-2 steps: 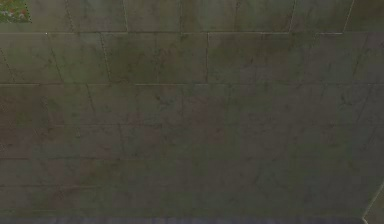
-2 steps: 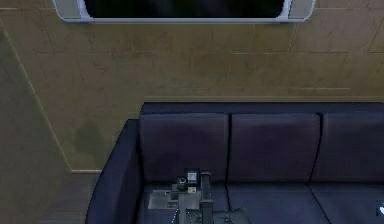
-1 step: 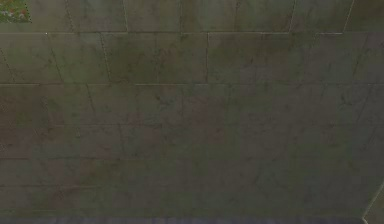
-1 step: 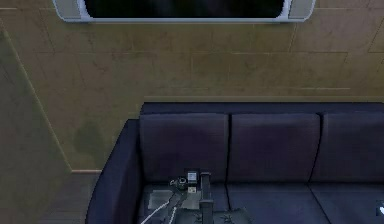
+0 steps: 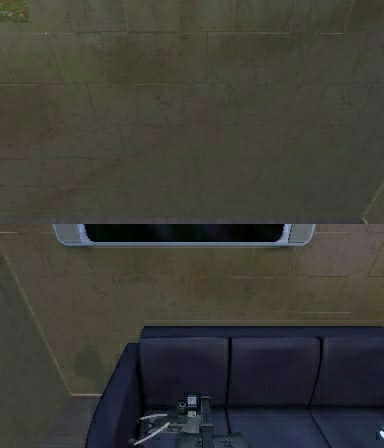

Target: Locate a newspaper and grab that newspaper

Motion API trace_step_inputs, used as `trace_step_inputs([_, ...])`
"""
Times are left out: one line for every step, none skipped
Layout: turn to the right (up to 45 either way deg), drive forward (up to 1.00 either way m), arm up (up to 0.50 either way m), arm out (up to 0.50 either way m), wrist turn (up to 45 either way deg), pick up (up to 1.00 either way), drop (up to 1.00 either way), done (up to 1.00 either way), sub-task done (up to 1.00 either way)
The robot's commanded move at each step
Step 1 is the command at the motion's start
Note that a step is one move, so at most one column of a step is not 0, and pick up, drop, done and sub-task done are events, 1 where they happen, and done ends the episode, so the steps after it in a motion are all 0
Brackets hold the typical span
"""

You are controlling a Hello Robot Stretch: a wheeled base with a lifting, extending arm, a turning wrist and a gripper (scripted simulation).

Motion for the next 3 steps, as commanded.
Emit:
trace_step_inputs([0.0, 0.00, 0.00, 0.00, 45.0, 0.00, 0.00, 0.00, 0.00])
trace_step_inputs([0.0, 0.00, 0.00, 0.00, 36.0, 0.00, 0.00, 0.00, 0.00])
trace_step_inputs([0.0, 0.00, -0.30, 0.00, 0.0, 0.00, 0.00, 0.00, 0.00])
